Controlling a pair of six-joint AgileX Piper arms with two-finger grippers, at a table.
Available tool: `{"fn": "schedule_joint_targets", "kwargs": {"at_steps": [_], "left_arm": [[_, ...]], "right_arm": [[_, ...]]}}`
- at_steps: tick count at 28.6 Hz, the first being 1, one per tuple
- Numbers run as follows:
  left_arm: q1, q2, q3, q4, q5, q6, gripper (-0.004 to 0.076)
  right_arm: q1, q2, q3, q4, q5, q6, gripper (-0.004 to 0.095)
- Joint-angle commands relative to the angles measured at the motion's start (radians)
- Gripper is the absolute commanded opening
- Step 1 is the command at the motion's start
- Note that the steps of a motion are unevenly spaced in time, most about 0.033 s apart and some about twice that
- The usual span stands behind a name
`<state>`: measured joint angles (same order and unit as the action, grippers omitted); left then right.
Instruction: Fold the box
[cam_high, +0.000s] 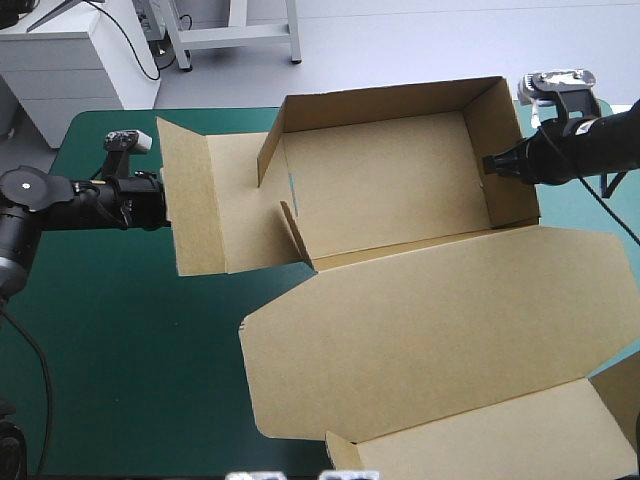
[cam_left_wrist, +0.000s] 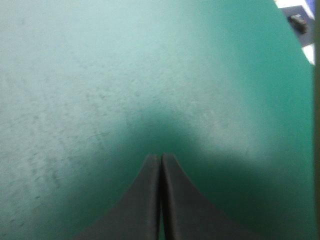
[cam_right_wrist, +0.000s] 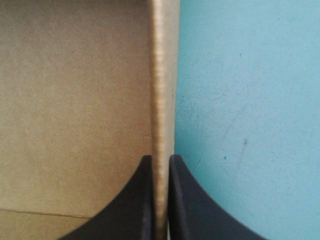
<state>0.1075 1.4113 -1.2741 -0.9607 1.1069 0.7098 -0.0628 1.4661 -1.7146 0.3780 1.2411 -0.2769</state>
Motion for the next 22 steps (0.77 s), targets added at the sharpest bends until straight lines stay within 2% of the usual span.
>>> {"fn": "schedule_joint_targets", "kwargs": {"at_steps": [1,6,13,18,22], "left_arm": [[-0.001,-0.03,-0.026,-0.188,0.037,0.029,-0.0009],[-0.001,-0.03,-0.026,-0.277,0.107,0.048,-0.0009],[-0.001,-0.03,-0.026,-0.411,0.181,0.077,-0.0009],[-0.012,-0.03,-0.026,-0.455,0.181,0.077,-0.0008],[-0.065,-0.03,-0.026,-0.501,0.181,0.108,-0.0008]], "right_arm": [[-0.004,-0.038,-0.023,0.048,-0.028,0.016,-0.0018],[0.019,-0.038,-0.023,0.047,-0.058,0.027,-0.0017],[0.134,-0.038,-0.023,-0.034,-0.147,0.093,-0.0016],[0.196,-0.036,-0.023,-0.099,-0.211,0.16,-0.0016],[0.206,-0.032,-0.023,-0.107,-0.248,0.182,-0.0016]]}}
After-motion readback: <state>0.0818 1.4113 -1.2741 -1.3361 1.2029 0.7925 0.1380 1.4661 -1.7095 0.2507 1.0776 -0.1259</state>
